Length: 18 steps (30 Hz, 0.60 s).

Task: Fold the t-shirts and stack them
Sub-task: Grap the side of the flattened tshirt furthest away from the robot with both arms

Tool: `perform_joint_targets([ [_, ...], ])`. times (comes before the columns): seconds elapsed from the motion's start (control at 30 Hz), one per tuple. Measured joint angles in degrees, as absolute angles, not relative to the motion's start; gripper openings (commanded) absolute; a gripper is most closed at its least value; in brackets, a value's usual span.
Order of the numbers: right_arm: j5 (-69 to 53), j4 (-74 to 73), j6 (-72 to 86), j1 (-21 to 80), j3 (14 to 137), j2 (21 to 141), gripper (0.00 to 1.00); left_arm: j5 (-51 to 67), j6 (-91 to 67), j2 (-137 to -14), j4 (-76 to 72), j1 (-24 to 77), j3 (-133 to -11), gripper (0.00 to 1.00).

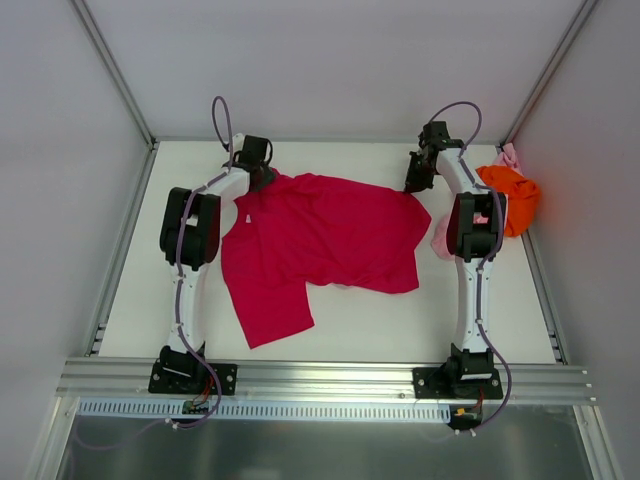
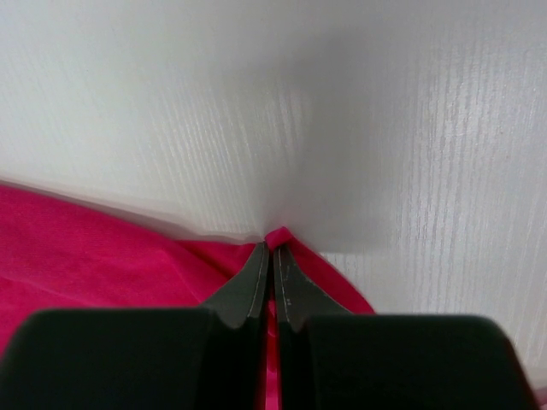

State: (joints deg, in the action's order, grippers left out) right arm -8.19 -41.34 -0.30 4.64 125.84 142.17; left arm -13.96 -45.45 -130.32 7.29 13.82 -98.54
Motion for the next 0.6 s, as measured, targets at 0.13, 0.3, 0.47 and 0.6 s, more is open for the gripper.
perform_joint_targets([
  [0.13, -8.19, -41.34, -0.3, 4.64, 125.84, 142.17, 0.01, -13.61, -45.84, -130.65, 7.6, 13.78, -98.54, 0.0],
  [0.3, -8.21, -41.34, -0.32, 4.64, 125.84, 142.17, 0.01, -12.6, -45.78, -130.54, 6.5, 13.76, -97.97, 0.0],
  [0.47, -8.1, -40.05, -0.8, 4.78, 124.62, 141.56, 0.01, -11.14, -45.21, -127.57, 1.89, 13.78, -92.33, 0.0],
  [0.6, -6.57, -37.74, -1.8, 5.56, 121.43, 139.57, 0.01, -10.85, -43.79, -124.22, -1.13, 13.78, -88.58, 0.0],
])
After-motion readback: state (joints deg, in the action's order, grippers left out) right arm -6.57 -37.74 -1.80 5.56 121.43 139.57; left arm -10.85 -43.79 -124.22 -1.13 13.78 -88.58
